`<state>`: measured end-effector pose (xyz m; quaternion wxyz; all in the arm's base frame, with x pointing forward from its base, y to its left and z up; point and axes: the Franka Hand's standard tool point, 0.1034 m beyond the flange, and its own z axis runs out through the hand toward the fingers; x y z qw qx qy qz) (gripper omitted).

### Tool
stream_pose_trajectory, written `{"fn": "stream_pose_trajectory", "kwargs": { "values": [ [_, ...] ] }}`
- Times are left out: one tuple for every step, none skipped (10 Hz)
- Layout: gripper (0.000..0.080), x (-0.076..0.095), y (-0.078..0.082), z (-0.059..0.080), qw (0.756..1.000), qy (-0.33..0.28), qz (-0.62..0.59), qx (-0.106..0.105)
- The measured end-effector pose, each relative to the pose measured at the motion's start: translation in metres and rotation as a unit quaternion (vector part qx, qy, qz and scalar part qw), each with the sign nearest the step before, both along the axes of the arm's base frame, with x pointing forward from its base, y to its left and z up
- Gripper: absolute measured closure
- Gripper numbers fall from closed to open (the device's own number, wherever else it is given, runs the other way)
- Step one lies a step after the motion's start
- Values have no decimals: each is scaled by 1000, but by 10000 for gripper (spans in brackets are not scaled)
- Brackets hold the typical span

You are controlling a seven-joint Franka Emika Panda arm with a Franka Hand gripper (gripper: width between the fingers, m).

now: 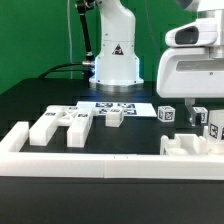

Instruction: Assemble chair

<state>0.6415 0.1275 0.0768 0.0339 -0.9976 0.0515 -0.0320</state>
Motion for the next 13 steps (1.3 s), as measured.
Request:
{"fn": "stream_pose_trajectory", "kwargs": {
  "values": [
    [150, -1, 3, 1, 999, -3, 37, -2],
    [150, -2, 5, 1, 998, -4, 62, -4],
    [150, -3, 5, 1, 995, -7, 97, -7],
    [150, -3, 5, 0, 992, -8, 126, -9],
    [150, -3, 3, 0, 988, -10, 155, -11],
    [265, -3, 1, 0, 986, -10, 165, -12],
    [401, -3, 1, -1, 987, -9, 160, -11],
    [401, -3, 0, -1, 987, -9, 160, -12],
    [511, -3, 0, -1, 987, -9, 157, -11],
    [511, -3, 0, -1, 989, -8, 144, -10],
    [511, -3, 0, -1, 990, -8, 142, -10],
    [511, -3, 0, -1, 993, -7, 121, -9],
    [511, -3, 0, -1, 996, -5, 91, -7]
  ]
}}
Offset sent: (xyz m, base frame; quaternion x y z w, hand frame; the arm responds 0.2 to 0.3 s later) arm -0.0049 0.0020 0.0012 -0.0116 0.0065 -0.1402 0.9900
